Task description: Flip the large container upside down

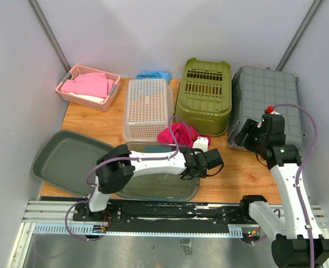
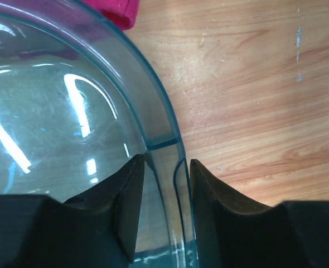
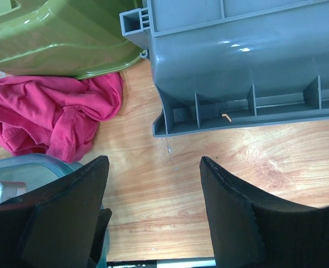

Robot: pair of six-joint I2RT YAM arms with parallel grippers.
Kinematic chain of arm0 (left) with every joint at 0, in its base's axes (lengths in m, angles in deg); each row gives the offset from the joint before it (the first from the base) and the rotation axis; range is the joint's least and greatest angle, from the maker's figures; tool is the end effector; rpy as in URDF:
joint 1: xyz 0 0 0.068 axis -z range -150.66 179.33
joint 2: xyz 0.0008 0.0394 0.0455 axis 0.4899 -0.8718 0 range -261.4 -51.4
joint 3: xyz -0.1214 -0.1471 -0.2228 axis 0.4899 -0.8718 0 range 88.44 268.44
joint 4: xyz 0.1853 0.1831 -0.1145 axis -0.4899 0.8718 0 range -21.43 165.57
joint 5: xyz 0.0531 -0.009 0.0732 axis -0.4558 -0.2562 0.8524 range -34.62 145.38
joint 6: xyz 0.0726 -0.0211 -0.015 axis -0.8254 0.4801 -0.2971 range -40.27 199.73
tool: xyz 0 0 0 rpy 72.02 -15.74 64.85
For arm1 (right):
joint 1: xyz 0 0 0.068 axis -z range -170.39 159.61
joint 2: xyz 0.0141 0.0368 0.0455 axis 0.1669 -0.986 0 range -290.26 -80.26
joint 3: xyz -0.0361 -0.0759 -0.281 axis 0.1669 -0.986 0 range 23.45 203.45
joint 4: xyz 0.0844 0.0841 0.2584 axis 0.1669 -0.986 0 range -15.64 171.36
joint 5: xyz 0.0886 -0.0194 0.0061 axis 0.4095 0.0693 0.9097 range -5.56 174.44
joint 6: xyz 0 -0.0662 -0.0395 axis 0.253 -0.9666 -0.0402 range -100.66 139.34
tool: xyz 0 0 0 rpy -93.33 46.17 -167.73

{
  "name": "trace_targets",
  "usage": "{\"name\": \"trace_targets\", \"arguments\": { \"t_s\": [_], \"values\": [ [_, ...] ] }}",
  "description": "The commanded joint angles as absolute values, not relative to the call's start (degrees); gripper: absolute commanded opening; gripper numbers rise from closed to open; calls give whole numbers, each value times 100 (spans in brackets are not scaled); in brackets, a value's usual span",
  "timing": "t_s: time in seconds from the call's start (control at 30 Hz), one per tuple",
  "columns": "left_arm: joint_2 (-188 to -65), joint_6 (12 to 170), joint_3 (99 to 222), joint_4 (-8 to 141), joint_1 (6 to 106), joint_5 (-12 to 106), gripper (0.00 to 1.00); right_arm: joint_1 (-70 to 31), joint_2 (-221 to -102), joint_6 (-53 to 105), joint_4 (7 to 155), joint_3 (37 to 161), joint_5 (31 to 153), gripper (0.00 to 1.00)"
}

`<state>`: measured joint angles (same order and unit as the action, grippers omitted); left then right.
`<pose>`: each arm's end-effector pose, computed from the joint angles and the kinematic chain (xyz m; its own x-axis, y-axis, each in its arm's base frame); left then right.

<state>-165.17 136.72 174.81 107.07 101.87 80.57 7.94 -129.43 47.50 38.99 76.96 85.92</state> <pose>0.1638 -0.4268 0.1819 -0.8294 0.1076 -0.5483 0.2120 0.9685 -0.1307 0.2076 0.0078 0.3236 -0.5660 0.4554 -0.6871 0.2469 0.8889 0.3858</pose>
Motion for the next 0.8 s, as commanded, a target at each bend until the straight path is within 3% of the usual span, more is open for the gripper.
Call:
{"name": "trace_targets", "arguments": {
  "t_s": [0.0, 0.1, 0.17, 0.2, 0.5, 0.77],
  "values": [
    [-16633, 13767, 17779, 10905, 10291, 8294, 36, 908, -12846, 4610, 3795, 7782, 8678, 68],
    [-16524, 13765, 17960, 11130, 10393, 8335, 22, 908, -12825, 4580, 3794, 7817, 8632, 68],
    [-16453, 13791, 18243, 11454, 10428, 8149, 3, 908, -12854, 4577, 3790, 7867, 8625, 68],
    [-16421, 13791, 18407, 11649, 10440, 7990, 1, 908, -12885, 4571, 3793, 7911, 8639, 68],
    [-15249, 13915, 19115, 12174, 10537, 6979, 0, 1033, -13119, 4617, 3823, 8245, 8695, 67],
    [-14993, 13922, 21310, 12598, 10510, 7162, 0, 1420, -13123, 4751, 3903, 8326, 8909, 67]
  ]
}}
